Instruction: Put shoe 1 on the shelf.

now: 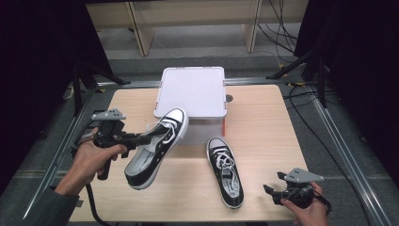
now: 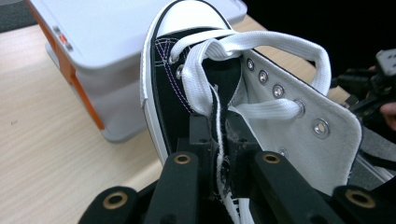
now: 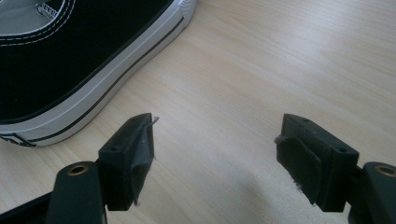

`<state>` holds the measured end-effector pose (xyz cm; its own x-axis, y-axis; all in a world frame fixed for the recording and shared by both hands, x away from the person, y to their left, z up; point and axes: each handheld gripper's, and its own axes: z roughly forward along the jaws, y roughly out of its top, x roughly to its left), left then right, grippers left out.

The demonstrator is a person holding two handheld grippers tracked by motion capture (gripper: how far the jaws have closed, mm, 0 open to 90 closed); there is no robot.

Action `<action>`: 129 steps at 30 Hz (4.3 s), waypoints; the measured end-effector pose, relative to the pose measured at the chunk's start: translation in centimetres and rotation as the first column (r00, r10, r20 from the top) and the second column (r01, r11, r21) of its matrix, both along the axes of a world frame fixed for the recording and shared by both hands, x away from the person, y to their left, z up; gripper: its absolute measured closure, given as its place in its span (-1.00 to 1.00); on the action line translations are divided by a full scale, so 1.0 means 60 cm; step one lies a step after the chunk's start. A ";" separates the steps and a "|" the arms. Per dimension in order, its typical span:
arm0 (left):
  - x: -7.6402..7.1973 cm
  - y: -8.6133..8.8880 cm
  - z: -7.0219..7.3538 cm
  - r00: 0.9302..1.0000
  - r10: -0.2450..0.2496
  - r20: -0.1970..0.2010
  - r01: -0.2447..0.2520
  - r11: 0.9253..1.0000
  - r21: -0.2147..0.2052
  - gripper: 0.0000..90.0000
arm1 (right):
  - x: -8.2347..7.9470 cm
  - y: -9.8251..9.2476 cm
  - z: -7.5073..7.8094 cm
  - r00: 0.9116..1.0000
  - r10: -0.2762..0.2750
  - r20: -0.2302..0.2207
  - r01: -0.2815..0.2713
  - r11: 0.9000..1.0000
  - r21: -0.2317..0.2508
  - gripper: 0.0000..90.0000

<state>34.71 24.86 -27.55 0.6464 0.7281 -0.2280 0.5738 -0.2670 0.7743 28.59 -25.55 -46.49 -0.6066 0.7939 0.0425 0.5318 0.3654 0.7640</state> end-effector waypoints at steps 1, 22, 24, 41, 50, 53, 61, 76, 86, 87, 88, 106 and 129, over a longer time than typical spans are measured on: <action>0.000 0.000 0.000 1.000 0.000 0.000 0.000 1.000 0.000 0.85 | 0.000 0.000 0.000 1.000 0.000 0.000 0.000 1.000 0.000 -0.38; 0.204 -0.076 0.067 0.981 0.188 0.040 -0.190 0.980 0.052 0.85 | 0.002 -0.003 0.001 1.000 0.007 0.015 -0.007 1.000 -0.009 -0.38; 0.223 -0.086 0.065 0.974 0.224 0.041 -0.226 0.973 0.048 0.85 | 0.002 -0.003 0.000 1.000 0.012 0.018 -0.012 1.000 -0.011 -0.38; 0.326 -0.116 0.030 0.926 0.376 -0.015 -0.376 0.926 0.032 0.85 | 0.003 -0.003 -0.002 1.000 0.026 0.005 -0.026 1.000 0.012 -0.38; 0.359 -0.123 0.008 0.905 0.421 -0.053 -0.419 0.907 0.051 0.84 | 0.002 -0.001 -0.002 1.000 0.023 -0.015 -0.023 0.999 0.022 -0.39; 0.364 -0.125 0.000 0.907 0.418 -0.044 -0.415 0.907 0.064 0.82 | 0.002 -0.004 0.000 1.000 0.020 0.008 -0.020 1.000 -0.011 -0.39; 0.362 -0.125 0.002 0.917 0.396 -0.051 -0.396 0.918 0.007 0.29 | 0.001 0.000 -0.002 1.000 0.015 -0.001 -0.015 1.000 0.009 -0.39; 0.287 -0.077 0.057 0.931 0.365 -0.020 -0.366 0.929 -0.049 -0.48 | 0.002 -0.004 -0.001 1.000 0.014 0.017 -0.014 1.000 0.002 -0.39; 0.188 -0.049 0.050 0.963 0.265 0.055 -0.262 0.964 -0.046 -0.57 | 0.001 -0.004 -0.001 1.000 0.010 0.011 -0.010 1.000 0.006 -0.39; 0.177 -0.047 0.046 0.967 0.248 0.056 -0.245 0.968 -0.052 -0.57 | 0.002 -0.004 -0.001 1.000 0.013 0.008 -0.013 1.000 0.010 -0.39; 0.166 -0.045 0.040 0.970 0.236 0.059 -0.233 0.971 -0.057 -0.57 | 0.001 -0.003 0.000 1.000 0.012 -0.001 -0.012 1.000 0.016 -0.39; -0.035 -0.002 -0.132 0.981 0.141 0.133 -0.130 0.987 -0.093 -0.59 | -0.002 -0.001 0.000 1.000 -0.009 -0.029 0.010 0.999 0.031 -0.38; -0.116 0.021 -0.331 0.988 0.135 0.069 -0.137 0.990 0.022 -0.63 | 0.000 -0.004 -0.002 1.000 0.010 0.002 -0.010 1.000 0.028 -0.37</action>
